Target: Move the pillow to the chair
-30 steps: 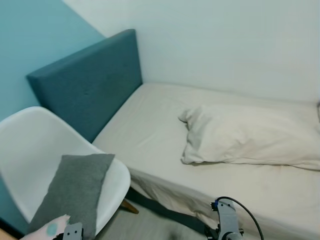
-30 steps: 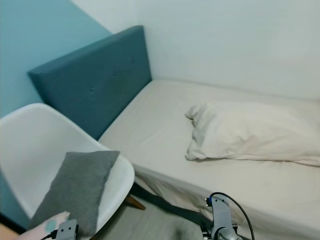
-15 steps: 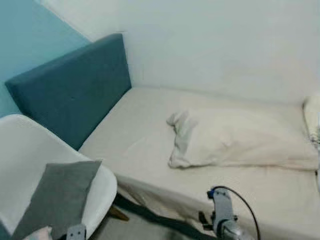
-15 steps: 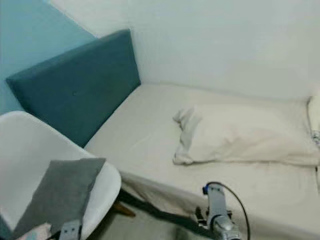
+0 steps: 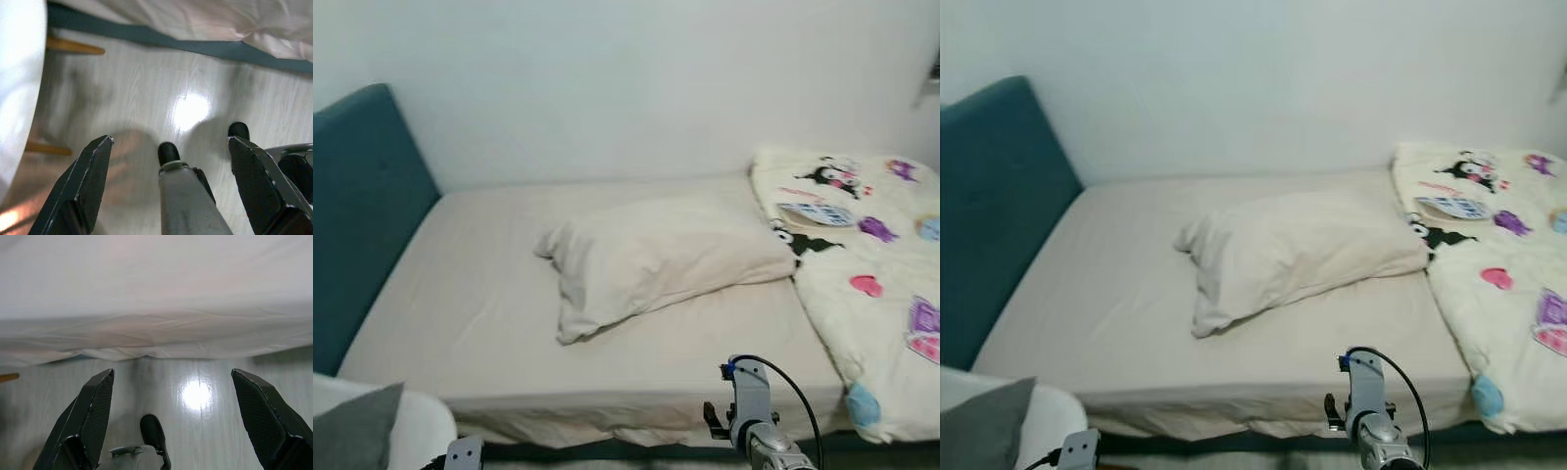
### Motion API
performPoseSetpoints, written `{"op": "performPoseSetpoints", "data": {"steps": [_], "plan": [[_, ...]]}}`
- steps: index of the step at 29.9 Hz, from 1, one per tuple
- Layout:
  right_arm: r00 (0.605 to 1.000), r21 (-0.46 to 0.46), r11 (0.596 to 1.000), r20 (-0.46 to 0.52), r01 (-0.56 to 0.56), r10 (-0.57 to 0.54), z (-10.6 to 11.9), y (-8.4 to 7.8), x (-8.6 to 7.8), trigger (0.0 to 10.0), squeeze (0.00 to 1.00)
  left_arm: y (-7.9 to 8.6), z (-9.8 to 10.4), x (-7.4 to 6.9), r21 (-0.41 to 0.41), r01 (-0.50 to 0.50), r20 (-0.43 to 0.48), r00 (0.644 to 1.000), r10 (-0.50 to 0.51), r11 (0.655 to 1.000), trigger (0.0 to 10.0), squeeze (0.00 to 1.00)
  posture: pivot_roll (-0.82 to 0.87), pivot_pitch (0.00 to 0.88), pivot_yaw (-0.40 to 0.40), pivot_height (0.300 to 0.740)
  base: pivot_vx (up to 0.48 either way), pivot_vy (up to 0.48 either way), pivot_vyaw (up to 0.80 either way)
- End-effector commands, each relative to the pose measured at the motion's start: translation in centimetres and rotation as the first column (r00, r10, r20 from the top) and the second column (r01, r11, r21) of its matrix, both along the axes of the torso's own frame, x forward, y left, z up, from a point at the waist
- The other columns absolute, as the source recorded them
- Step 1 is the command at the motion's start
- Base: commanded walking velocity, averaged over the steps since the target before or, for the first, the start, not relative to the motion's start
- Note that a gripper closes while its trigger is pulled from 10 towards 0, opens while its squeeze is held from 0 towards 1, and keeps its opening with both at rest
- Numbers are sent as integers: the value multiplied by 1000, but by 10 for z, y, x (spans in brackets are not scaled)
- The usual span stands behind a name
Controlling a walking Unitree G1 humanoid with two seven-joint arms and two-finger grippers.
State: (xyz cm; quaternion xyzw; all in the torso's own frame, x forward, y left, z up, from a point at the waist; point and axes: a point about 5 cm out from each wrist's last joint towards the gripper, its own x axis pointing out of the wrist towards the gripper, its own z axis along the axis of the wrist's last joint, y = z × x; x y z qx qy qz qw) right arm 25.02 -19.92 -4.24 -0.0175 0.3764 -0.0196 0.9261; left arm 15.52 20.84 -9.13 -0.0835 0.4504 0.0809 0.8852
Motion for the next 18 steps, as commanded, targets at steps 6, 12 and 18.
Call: {"op": "performPoseSetpoints", "data": {"steps": [6, 12, 18], "plan": [[1000, 34, 999, 6, -17, 17, -1, 8, 0, 10000, 0, 4, 0, 0, 27, 0, -10, 1000, 0, 1000, 10000, 0, 16, 0, 76, 740, 0, 0, -679], [999, 87, 996, 32, -36, 33, 2, 16, 4, 10000, 0, 0, 3, 7, 29, 33, 16, 999, -34, 999, 10000, 0, 12, 0, 77, 740, 52, 0, 0], [998, 71, 996, 31, -52, 49, 3, 16, 6, 10000, 0, -1, 3, 8, 29, 40, 19, 999, -40, 999, 10000, 0, 13, 0, 78, 740, 351, 0, -256]]}}
